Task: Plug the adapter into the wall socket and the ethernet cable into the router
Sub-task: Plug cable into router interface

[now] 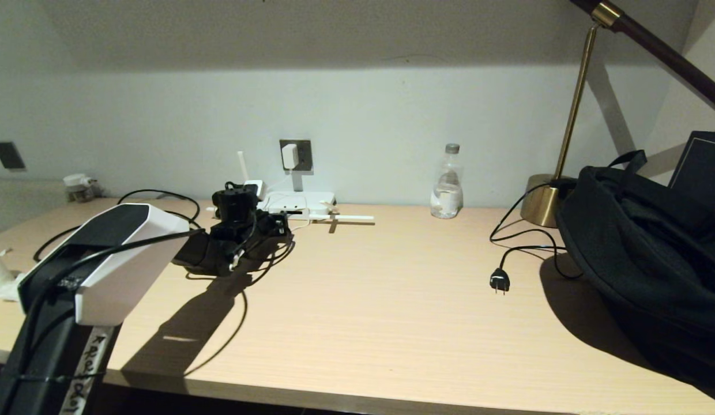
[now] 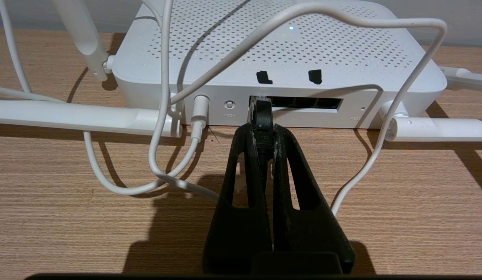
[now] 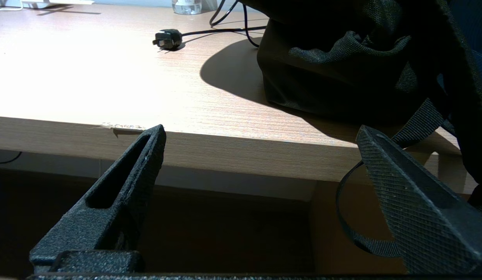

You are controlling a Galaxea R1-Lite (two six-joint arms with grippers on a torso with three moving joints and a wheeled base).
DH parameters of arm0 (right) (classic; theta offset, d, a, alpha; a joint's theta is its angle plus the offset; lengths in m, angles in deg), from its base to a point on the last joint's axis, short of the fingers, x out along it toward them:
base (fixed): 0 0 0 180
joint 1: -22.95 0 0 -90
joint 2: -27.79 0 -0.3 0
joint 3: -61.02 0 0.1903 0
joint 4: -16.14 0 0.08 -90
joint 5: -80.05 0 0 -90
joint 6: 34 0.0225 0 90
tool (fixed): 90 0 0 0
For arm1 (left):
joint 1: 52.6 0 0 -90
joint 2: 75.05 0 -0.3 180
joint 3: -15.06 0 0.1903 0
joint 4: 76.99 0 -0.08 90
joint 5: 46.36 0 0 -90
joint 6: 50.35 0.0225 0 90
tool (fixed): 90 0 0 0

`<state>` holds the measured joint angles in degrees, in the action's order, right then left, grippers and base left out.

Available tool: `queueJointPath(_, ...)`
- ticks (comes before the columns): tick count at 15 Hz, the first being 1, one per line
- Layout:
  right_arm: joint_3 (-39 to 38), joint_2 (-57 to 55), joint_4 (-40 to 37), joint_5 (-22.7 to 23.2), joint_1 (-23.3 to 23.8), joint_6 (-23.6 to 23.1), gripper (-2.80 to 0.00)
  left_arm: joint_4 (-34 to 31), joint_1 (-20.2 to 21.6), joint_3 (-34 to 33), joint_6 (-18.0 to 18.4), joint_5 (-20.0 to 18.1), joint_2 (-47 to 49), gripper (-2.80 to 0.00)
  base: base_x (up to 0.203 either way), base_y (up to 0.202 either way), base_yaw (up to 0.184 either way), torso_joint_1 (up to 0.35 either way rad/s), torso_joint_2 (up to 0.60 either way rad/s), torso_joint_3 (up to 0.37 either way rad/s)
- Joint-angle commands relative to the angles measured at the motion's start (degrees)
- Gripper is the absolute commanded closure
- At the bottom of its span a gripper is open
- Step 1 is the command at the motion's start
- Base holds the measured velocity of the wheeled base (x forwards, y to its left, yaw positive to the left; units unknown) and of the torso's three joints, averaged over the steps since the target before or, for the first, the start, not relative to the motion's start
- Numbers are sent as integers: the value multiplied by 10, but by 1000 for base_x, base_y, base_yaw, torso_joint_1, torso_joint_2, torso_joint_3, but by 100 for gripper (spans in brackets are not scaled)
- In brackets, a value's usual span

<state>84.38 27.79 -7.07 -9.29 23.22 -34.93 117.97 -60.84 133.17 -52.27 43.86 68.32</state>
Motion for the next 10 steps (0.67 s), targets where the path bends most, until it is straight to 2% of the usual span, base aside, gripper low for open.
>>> queueJointPath(1, 0, 0, 0, 0, 0, 0, -280, 3, 0, 3, 0, 0, 2, 0, 0, 0, 0, 0, 0, 0)
queueJointPath(10, 0, 0, 0, 0, 0, 0, -280, 1, 0, 3, 0, 0, 7, 0, 0, 0, 0, 0, 0, 0)
